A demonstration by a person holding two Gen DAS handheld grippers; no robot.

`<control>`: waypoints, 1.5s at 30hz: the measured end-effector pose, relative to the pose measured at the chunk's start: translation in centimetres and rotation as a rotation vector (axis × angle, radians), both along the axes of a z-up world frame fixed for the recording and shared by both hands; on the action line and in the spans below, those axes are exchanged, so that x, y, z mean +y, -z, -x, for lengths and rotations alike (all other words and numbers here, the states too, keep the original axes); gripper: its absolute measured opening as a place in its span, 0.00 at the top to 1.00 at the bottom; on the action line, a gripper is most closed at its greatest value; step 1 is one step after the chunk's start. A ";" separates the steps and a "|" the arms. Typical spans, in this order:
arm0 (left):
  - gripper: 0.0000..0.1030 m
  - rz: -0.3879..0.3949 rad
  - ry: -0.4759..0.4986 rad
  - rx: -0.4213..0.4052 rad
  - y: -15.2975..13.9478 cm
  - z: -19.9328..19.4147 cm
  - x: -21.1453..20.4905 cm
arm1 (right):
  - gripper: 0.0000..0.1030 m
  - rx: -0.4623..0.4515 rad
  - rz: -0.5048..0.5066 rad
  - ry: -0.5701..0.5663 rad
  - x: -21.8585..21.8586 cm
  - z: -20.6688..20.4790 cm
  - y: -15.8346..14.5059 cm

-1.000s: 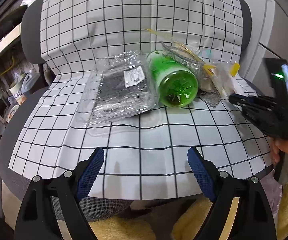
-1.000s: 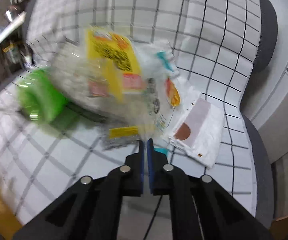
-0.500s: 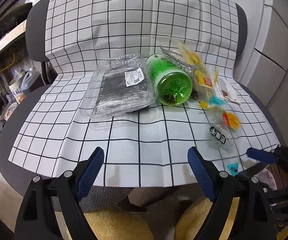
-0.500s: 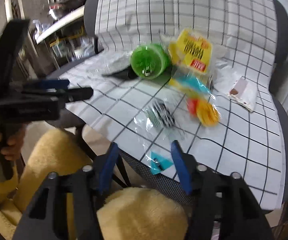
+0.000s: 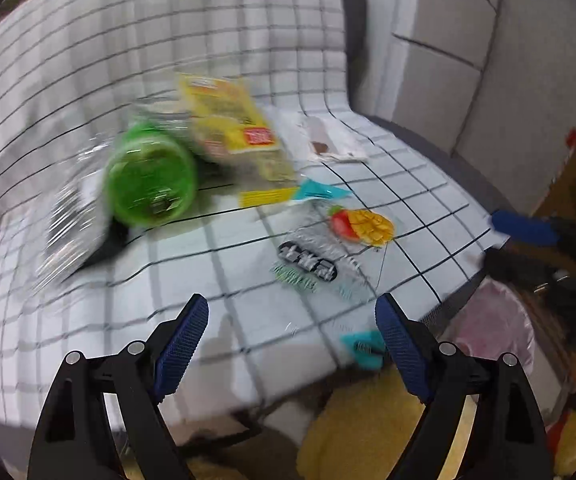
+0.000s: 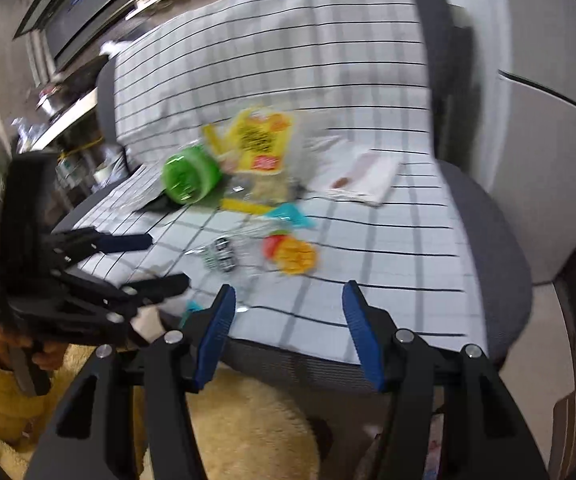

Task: Collect trash
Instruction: 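Grasp the white paper wrapper with the right tool while the left tool grasps the mango pouch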

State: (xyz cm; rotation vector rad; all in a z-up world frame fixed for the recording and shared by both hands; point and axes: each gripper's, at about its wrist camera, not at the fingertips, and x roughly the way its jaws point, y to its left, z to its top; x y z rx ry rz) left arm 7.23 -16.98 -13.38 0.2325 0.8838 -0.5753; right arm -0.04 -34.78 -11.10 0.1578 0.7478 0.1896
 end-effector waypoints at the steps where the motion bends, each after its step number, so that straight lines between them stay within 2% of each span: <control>1: 0.17 -0.014 0.005 -0.002 0.4 -0.4 -0.7 | 0.46 0.001 -0.007 0.011 -0.6 0.2 0.0; 6: 0.17 -0.027 0.045 0.029 2.5 -2.8 -2.5 | 0.46 -0.002 -0.045 0.047 -2.8 0.8 0.3; 8: 0.18 -0.069 0.073 -0.012 3.0 -2.7 -3.1 | 0.46 -0.001 -0.060 0.054 -3.2 1.0 0.5; 12: 0.31 -0.074 0.102 -0.033 3.1 -1.8 -3.8 | 0.46 0.005 -0.082 0.070 -4.0 1.0 0.9; 14: 0.49 -0.078 0.106 -0.047 3.0 -1.3 -4.0 | 0.46 0.011 -0.086 0.076 -4.1 0.8 1.1; 16: 0.75 -0.097 0.091 -0.073 2.9 -1.0 -4.3 | 0.46 0.017 -0.085 0.079 -3.9 0.7 1.2; 17: 0.79 -0.101 0.086 -0.085 2.8 -0.8 -4.1 | 0.46 0.018 -0.081 0.079 -3.9 0.7 1.2; 18: 0.87 -0.093 0.082 -0.088 2.7 -0.9 -4.0 | 0.46 0.018 -0.079 0.077 -3.7 0.6 1.2; 21: 0.95 -0.013 0.067 -0.092 1.4 -0.5 -2.7 | 0.46 0.013 -0.066 0.072 -3.3 0.5 0.9; 25: 0.96 0.085 0.011 -0.127 -1.3 0.6 -0.3 | 0.45 -0.006 -0.041 0.069 -2.8 0.0 0.0; 28: 0.96 0.137 -0.089 -0.169 -3.4 1.3 2.6 | 0.35 -0.018 -0.008 0.083 -2.3 -1.3 -0.4; 31: 0.96 0.179 -0.177 -0.198 -4.9 1.1 5.0 | 0.35 -0.005 0.003 0.094 -2.0 -4.0 -0.1; 36: 0.96 0.212 -0.225 -0.199 -5.6 0.3 7.0 | 0.37 0.036 0.039 0.160 -1.7 -10.1 1.2; 38: 0.96 0.216 -0.228 -0.190 -5.4 -0.2 7.5 | 0.49 0.056 0.034 0.184 -1.8 -12.5 2.0; 39: 0.96 0.219 -0.229 -0.182 -5.2 -0.6 7.7 | 0.50 0.069 0.038 0.193 -1.8 -13.6 2.4; 43: 0.96 0.236 -0.230 -0.151 -4.6 -1.3 8.1 | 0.49 0.116 0.086 0.198 -1.0 -17.4 3.8; 45: 0.96 0.245 -0.228 -0.147 -4.4 -1.3 8.0 | 0.40 0.137 0.123 0.210 -0.4 -18.8 4.3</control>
